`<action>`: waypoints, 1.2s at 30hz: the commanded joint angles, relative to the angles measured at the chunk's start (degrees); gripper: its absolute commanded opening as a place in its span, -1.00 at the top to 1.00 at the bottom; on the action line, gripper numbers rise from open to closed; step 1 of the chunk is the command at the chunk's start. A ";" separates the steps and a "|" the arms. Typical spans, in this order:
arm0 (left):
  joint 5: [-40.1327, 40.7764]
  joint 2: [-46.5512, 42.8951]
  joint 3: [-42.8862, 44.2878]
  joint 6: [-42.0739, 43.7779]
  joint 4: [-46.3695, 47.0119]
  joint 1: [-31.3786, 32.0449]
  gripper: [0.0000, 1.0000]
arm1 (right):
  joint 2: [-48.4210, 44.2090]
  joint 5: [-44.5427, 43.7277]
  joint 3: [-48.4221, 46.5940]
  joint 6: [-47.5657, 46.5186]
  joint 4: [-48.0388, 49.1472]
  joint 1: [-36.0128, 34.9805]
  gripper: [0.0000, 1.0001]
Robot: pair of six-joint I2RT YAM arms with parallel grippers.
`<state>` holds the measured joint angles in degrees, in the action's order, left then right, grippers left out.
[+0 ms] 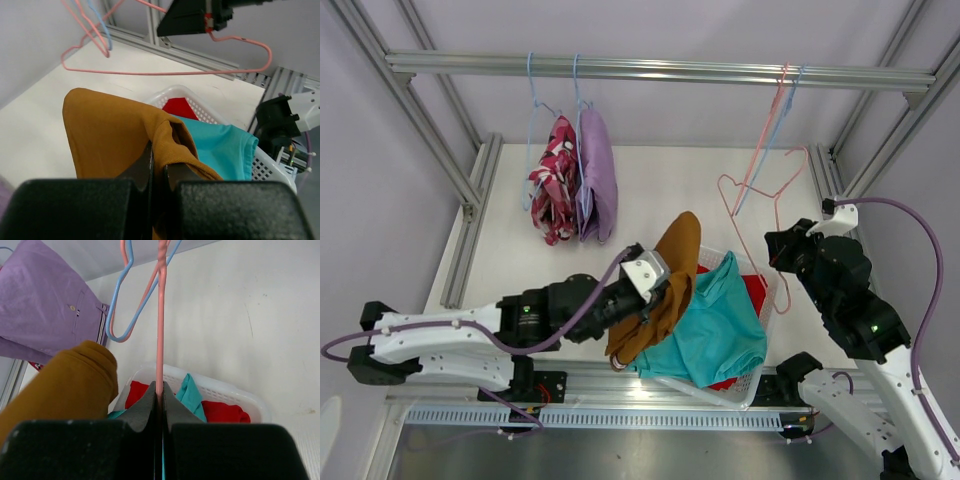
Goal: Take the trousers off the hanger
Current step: Place the trousers in the bin.
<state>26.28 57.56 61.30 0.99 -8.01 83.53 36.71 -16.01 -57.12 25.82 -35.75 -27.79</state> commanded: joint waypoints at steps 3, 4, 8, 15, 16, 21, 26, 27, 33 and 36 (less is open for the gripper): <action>-4.05 6.24 5.41 -3.72 9.42 2.34 0.99 | -0.15 0.37 -0.80 -1.13 1.03 0.89 1.00; -4.13 7.29 5.59 -3.89 9.76 3.04 0.99 | -0.23 0.37 -0.80 -1.21 0.94 0.90 1.00; -5.45 14.05 7.16 -5.82 9.86 4.36 0.99 | -0.32 0.89 -0.10 -1.39 0.77 1.60 1.00; -7.21 23.19 8.57 -8.90 11.26 6.82 0.99 | -0.58 1.42 0.17 -2.01 0.24 2.39 1.00; -7.30 24.17 8.31 -9.86 11.52 6.91 0.99 | -0.76 1.42 0.17 -2.09 -0.11 2.56 1.00; -6.86 30.76 2.79 -14.35 16.87 8.58 0.86 | -1.99 1.77 0.52 -2.71 -1.08 3.01 1.00; -5.19 41.13 3.30 -18.48 18.20 10.60 0.93 | -2.25 1.77 0.61 -2.97 -1.61 3.27 1.00; -5.36 42.36 3.65 -18.92 18.38 11.04 0.94 | -2.26 1.86 0.52 -2.97 -1.87 3.18 1.00; -5.98 50.01 5.94 -22.70 18.56 11.66 0.95 | -3.05 2.04 -0.18 -2.97 -3.01 3.36 1.00; -5.54 51.16 5.68 -23.32 18.21 11.75 0.86 | -3.31 1.86 -0.53 -3.15 -3.54 3.36 1.00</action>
<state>25.43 105.25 66.26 -16.10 8.69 93.32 34.13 -14.48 -56.47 23.75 -39.59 -24.69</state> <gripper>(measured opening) 0.057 0.031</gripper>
